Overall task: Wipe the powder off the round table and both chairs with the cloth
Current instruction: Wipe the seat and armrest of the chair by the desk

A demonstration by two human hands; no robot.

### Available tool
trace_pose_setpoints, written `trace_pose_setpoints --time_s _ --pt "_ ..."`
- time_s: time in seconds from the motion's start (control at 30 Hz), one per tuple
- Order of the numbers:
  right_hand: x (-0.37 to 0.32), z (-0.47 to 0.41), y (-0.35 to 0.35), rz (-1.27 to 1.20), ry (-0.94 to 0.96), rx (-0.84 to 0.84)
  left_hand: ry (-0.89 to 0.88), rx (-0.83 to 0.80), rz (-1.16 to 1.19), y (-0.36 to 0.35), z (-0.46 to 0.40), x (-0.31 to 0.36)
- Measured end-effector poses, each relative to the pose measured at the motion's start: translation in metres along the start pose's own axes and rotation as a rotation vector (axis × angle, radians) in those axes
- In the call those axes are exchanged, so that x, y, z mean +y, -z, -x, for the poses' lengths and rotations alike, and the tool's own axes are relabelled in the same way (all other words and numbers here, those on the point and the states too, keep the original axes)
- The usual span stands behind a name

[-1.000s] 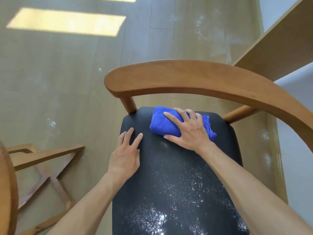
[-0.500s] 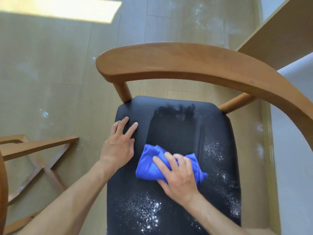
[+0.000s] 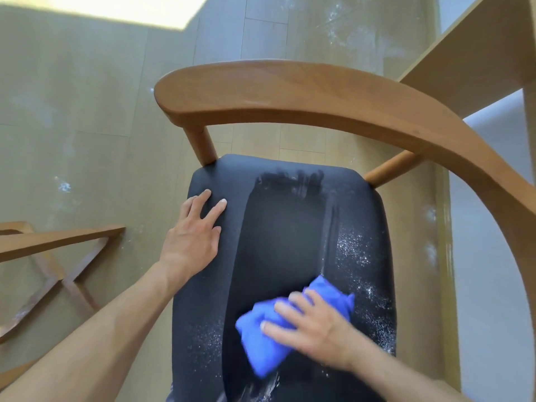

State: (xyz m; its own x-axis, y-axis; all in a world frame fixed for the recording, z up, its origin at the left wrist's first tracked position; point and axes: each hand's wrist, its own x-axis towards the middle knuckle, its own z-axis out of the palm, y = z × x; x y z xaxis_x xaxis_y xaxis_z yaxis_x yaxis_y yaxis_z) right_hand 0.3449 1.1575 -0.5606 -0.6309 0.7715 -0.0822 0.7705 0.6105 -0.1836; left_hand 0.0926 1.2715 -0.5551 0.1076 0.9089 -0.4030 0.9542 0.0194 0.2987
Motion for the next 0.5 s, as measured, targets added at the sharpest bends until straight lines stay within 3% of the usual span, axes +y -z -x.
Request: trace_pose_setpoints --time_s 0.03,0.1,0.17,0.27,0.5 --pt "0.015 -0.003 -0.005 -0.022 0.108 0.073 -0.001 0.004 0.002 -0.001 0.0 0.001" --pt "0.076 -0.015 0.01 0.119 0.119 0.159 0.008 0.008 0.008 -0.002 0.0 0.002" --pt "0.122 -0.051 0.022 0.247 -0.045 0.235 0.013 0.015 0.015 -0.003 0.0 0.002" --pt "0.173 -0.078 0.036 0.274 -0.17 0.172 0.014 0.027 0.024 -0.006 0.0 0.002" --pt "0.147 -0.056 0.008 -0.021 -0.607 0.179 0.027 0.03 0.011 -0.005 -0.001 0.002"
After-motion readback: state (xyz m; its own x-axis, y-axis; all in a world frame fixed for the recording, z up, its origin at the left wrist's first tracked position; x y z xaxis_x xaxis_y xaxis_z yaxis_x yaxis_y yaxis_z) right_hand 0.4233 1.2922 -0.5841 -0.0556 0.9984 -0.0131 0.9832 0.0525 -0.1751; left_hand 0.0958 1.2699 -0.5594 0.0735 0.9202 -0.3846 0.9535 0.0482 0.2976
